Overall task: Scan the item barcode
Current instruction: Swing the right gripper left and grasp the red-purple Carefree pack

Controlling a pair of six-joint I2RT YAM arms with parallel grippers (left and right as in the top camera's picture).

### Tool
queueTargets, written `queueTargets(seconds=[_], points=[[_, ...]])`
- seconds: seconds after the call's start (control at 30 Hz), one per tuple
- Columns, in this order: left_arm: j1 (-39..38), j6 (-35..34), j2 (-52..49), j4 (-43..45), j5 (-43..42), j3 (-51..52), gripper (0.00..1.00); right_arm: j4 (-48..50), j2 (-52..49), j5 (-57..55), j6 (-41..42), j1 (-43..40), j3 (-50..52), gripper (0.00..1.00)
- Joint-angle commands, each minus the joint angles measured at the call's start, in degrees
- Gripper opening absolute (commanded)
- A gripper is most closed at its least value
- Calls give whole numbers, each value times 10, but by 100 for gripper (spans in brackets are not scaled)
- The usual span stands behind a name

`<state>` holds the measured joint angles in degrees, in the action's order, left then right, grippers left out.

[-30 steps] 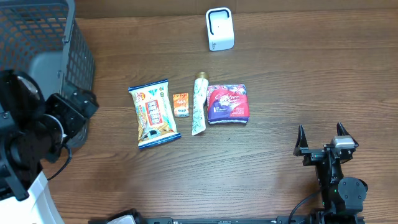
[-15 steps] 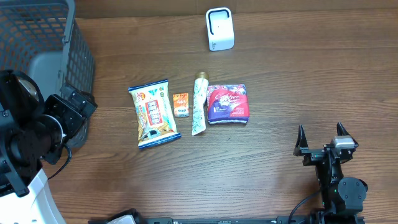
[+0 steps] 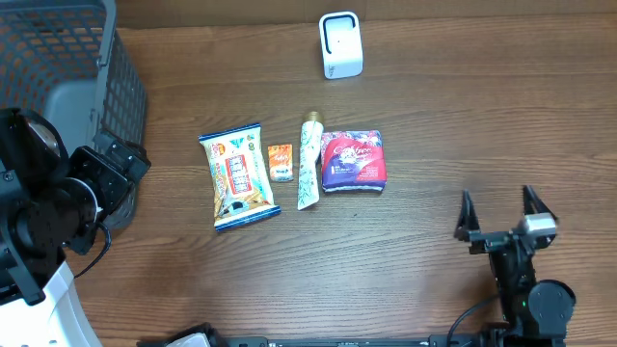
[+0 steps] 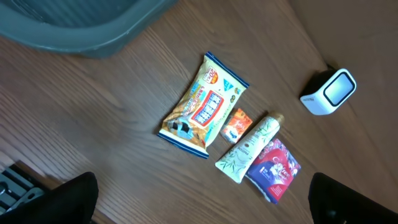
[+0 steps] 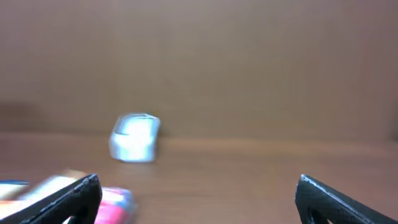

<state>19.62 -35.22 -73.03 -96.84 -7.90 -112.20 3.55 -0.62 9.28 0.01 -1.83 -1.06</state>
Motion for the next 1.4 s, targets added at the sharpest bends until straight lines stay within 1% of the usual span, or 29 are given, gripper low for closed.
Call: queueTargets(seconds=[0.0,0.03,0.07,0.13,0.2,0.27,0.33,0.37,0.4,0.5,0.6,0.67,0.77,0.8,0.93,1.03,1.1,1.17,1.23,1.3,1.37], points=[[3,5,2,0,-2,1,100,24,5,224,157,3,6,100],[3,5,2,0,-2,1,100,39,5,277,192,3,6,100],[3,5,2,0,-2,1,100,52,5,308,209,3,6,100],[3,5,2,0,-2,1,100,81,5,336,213,3,6,100],[3,5,2,0,-2,1,100,134,5,341,213,3,6,100],[3,5,2,0,-2,1,100,213,5,340,212,3,6,100],[3,5,2,0,-2,1,100,267,5,321,212,2,5,100],[3,5,2,0,-2,1,100,275,5,293,210,2,-2,100],[3,5,2,0,-2,1,100,264,4,276,204,2,-9,100],[3,5,2,0,-2,1,100,184,-8,253,142,2,-55,100],[3,5,2,0,-2,1,100,64,-50,245,81,2,-136,100],[3,5,2,0,-2,1,100,-14,-98,233,47,2,-199,100],[3,5,2,0,-2,1,100,-137,-201,212,5,2,-308,100],[3,5,2,0,-2,1,100,-219,-285,213,-17,2,-386,100],[3,5,2,0,-2,1,100,-351,-448,245,-18,2,-527,100],[3,5,2,0,-2,1,100,-387,-546,330,-2,2,-592,100],[3,5,2,0,-2,1,100,-391,-603,406,45,2,-611,100],[3,5,2,0,-2,1,100,-362,-645,468,89,2,-612,100],[3,5,2,0,-2,1,100,-332,-688,517,107,2,-612,100],[3,5,2,0,-2,1,100,-312,-736,512,108,5,-612,100],[3,5,2,0,-2,1,100,-321,-774,459,142,12,-612,100]])
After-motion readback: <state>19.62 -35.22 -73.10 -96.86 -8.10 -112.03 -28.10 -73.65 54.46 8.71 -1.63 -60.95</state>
